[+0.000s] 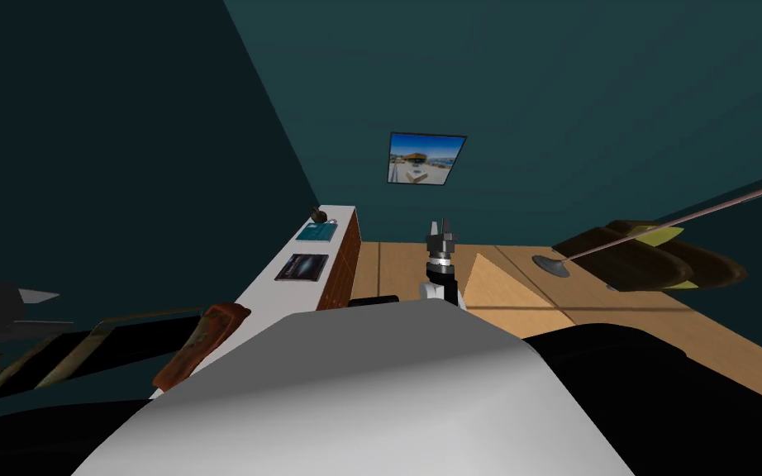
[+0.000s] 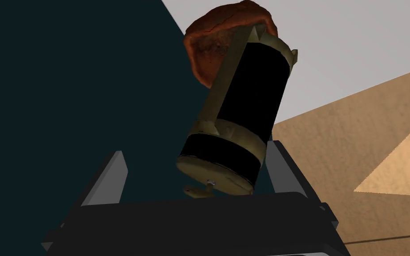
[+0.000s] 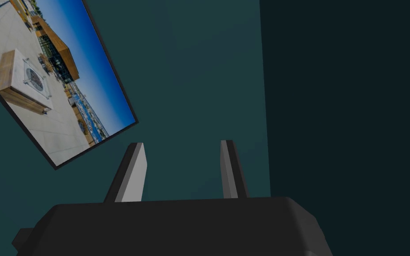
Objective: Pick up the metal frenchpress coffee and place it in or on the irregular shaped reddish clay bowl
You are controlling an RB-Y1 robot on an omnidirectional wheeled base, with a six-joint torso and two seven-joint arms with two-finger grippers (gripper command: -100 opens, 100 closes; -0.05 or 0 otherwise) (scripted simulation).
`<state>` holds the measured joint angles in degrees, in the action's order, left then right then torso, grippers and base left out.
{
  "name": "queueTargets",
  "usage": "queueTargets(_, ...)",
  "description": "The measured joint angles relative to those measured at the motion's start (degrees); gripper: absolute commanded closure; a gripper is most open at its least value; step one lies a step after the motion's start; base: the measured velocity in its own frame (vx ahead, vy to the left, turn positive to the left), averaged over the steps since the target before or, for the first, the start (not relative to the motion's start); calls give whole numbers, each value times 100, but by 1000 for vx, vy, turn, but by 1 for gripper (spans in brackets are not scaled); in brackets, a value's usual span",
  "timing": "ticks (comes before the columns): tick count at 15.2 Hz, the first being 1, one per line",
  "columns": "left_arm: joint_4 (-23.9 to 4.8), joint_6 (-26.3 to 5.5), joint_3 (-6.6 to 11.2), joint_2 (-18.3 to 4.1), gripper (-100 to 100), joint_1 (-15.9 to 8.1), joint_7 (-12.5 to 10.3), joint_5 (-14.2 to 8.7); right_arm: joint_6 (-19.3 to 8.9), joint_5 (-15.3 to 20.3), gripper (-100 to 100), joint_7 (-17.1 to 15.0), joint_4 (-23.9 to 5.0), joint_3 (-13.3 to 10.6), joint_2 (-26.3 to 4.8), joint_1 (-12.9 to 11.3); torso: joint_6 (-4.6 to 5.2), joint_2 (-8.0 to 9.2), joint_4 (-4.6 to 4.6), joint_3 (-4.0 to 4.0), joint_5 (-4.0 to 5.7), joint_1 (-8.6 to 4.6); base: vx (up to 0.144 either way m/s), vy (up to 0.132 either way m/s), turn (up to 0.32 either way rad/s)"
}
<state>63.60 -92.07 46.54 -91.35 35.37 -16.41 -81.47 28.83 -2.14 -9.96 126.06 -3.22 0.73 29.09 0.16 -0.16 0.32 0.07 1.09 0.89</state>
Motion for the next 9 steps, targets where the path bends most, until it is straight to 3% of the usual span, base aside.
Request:
queueTargets(6,206,-379,345,-404,-100,130,-272,-242,0,0,0,0,0,0,0,0,3,-6,-2,-4,1,-10,5,-2,29)
queueTargets(9,226,-418,373,-413,-100,136,-300,-244,0,0,0,0,0,-1,0,-1,2,-3,-2,-2,-2,-5,0,0,0)
